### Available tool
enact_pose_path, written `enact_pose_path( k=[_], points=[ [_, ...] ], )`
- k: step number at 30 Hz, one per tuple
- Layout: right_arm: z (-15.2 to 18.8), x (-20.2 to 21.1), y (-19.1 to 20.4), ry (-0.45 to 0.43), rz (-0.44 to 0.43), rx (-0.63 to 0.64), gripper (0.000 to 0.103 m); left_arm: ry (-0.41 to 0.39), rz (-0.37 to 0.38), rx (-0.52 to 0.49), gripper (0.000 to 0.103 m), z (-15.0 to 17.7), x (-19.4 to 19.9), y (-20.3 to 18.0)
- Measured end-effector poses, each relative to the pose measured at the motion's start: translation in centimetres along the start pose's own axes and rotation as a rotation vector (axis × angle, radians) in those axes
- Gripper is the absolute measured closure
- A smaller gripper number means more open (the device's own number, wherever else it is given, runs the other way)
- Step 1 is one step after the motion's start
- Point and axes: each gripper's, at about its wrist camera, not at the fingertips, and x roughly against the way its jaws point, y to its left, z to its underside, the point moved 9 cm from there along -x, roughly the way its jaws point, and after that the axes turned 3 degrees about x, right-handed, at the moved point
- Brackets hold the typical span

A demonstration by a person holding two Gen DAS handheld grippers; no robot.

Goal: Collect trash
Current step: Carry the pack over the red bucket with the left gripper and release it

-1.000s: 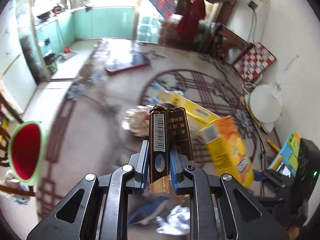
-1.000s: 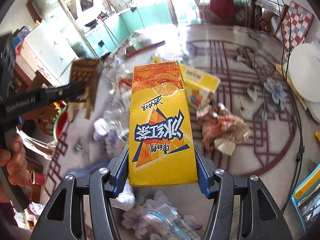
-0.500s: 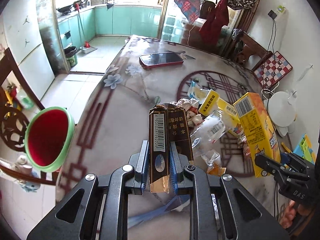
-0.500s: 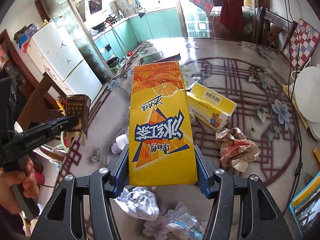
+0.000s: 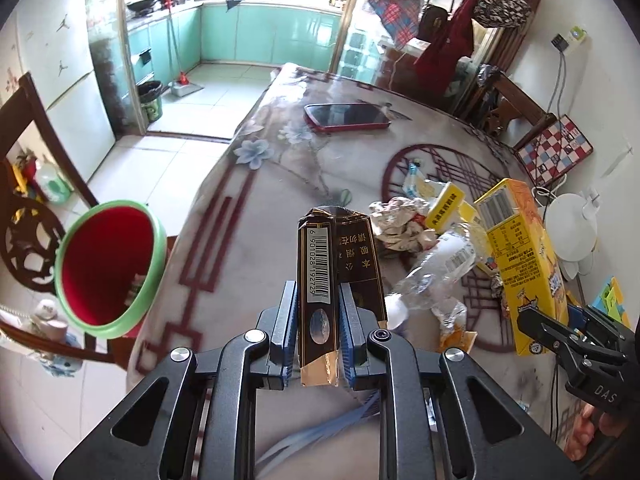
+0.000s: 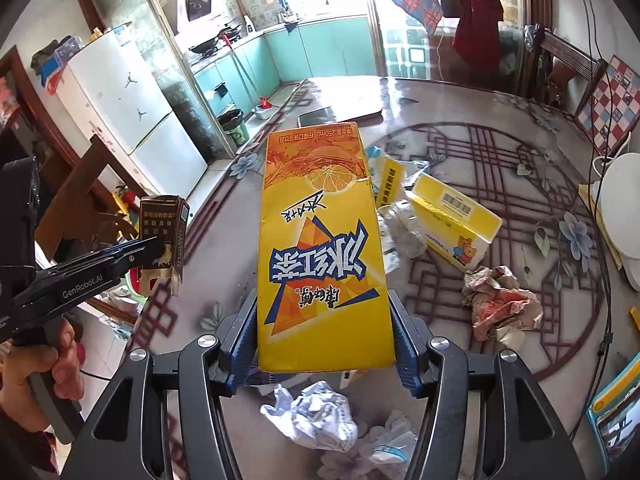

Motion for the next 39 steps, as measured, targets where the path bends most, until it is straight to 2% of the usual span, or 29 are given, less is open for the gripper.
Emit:
enact_pose_path(
  k=[20, 30, 39],
  points=[
    [-1.8, -2.9, 9.5, 0.008, -0.031, 0.081, 0.046, 0.015, -0.045, 0.058, 0.085, -0.8, 0.0, 9.1],
    [-3.0, -6.5, 17.2, 0.04, -0.096, 0.151, 0.046, 0.013, -0.104, 0.128, 0.085, -1.3, 0.5, 16.8],
    [-3.7, -12.3, 24.8, 0.126, -0.182, 0.236, 0.046, 0.03, -0.186, 0.234, 0.085, -2.0, -0.7, 25.2]
  ],
)
